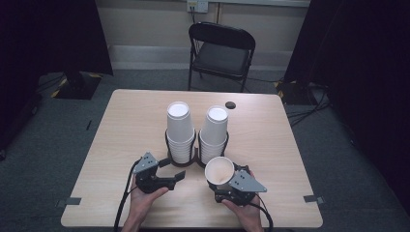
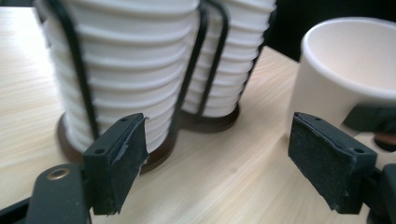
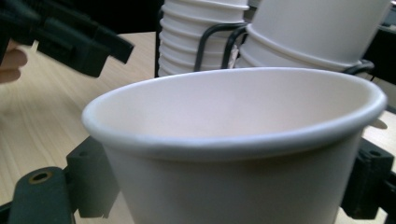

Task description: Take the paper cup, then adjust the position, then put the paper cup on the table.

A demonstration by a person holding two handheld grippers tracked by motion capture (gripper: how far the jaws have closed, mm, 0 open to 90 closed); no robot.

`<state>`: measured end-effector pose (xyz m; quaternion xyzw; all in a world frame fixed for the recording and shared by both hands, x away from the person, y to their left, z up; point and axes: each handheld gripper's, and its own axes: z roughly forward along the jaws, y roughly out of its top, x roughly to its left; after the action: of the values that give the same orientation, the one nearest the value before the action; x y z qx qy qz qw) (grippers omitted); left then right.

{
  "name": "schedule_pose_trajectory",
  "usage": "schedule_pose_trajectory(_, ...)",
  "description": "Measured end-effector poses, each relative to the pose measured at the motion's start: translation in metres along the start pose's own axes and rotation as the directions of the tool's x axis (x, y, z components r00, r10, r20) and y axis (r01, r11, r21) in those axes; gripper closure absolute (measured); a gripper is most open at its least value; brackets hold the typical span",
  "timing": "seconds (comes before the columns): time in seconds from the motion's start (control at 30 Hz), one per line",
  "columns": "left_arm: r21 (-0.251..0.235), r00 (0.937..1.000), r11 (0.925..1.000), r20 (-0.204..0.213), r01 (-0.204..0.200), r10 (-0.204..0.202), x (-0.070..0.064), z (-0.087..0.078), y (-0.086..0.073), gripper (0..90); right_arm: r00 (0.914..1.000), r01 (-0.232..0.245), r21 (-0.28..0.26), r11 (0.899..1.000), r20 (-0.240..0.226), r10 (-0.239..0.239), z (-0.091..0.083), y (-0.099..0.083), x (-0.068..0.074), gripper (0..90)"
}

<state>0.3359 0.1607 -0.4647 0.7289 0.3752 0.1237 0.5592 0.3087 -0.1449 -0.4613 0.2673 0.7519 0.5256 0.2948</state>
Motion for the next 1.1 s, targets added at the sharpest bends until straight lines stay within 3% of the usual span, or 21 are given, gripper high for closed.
schedule_pose_trajectory(0.17, -0.028, 0.9997, 0.9994, -0.016, -0.021, 0.02, 0.003, -0.006, -0.009, 16.8, 0.9976, -0.068, -0.033, 0.997, 0.01, 0.068, -0.005, -0.001, -0.015, 12.6)
schedule_pose_trajectory(0.37, -0.071, 0.9934, 0.9972, -0.114, -0.026, 0.018, 0.005, -0.01, -0.021, 15.6, 0.9916, -0.118, -0.069, 0.991, 0.046, 0.121, -0.011, 0.003, -0.032, 12.6)
schedule_pose_trajectory(0.53, -0.078, 0.9952, 0.9964, -0.094, -0.032, 0.025, 0.011, -0.016, -0.027, 15.4, 0.9838, -0.149, -0.09, 0.985, 0.087, 0.157, -0.015, 0.007, -0.05, 12.6)
schedule_pose_trajectory(0.63, -0.076, 0.987, 0.9949, -0.152, -0.066, 0.054, 0.01, -0.017, -0.031, 15.4, 0.9782, -0.166, -0.104, 0.981, 0.108, 0.177, -0.014, 0.009, -0.061, 12.6)
schedule_pose_trajectory(0.7, -0.095, 0.9811, 0.9929, -0.186, -0.071, 0.053, 0.01, -0.018, -0.035, 15.4, 0.9741, -0.175, -0.115, 0.978, 0.124, 0.189, -0.013, 0.011, -0.067, 12.6)
schedule_pose_trajectory(0.73, -0.095, 0.976, 0.9918, -0.208, -0.086, 0.065, 0.01, -0.018, -0.036, 15.4, 0.9712, -0.182, -0.119, 0.976, 0.133, 0.198, -0.012, 0.011, -0.071, 12.6)
schedule_pose_trajectory(0.77, -0.1, 0.9662, 0.99, -0.248, -0.1, 0.072, 0.009, -0.017, -0.038, 15.4, 0.9691, -0.19, -0.126, 0.974, 0.136, 0.206, -0.01, 0.011, -0.074, 12.6)
schedule_pose_trajectory(0.8, -0.099, 0.9622, 0.9896, -0.262, -0.104, 0.075, 0.009, -0.017, -0.038, 15.5, 0.9671, -0.19, -0.131, 0.973, 0.146, 0.208, -0.009, 0.011, -0.077, 12.6)
schedule_pose_trajectory(0.87, -0.131, 0.9645, 0.987, -0.258, -0.093, 0.057, 0.009, -0.018, -0.039, 15.4, 0.9604, -0.186, -0.144, 0.972, 0.182, 0.211, -0.007, 0.01, -0.082, 12.6)
schedule_pose_trajectory(0.97, -0.151, 0.9633, 0.985, -0.265, -0.084, 0.042, 0.009, -0.019, -0.04, 15.4, 0.954, -0.213, -0.15, 0.966, 0.182, 0.238, -0.003, 0.01, -0.092, 12.6)
schedule_pose_trajectory(1.1, -0.159, 0.9552, 0.9803, -0.288, -0.117, 0.067, 0.006, -0.02, -0.041, 15.4, 0.9458, -0.216, -0.144, 0.966, 0.215, 0.243, 0.003, 0.014, -0.106, 12.6)
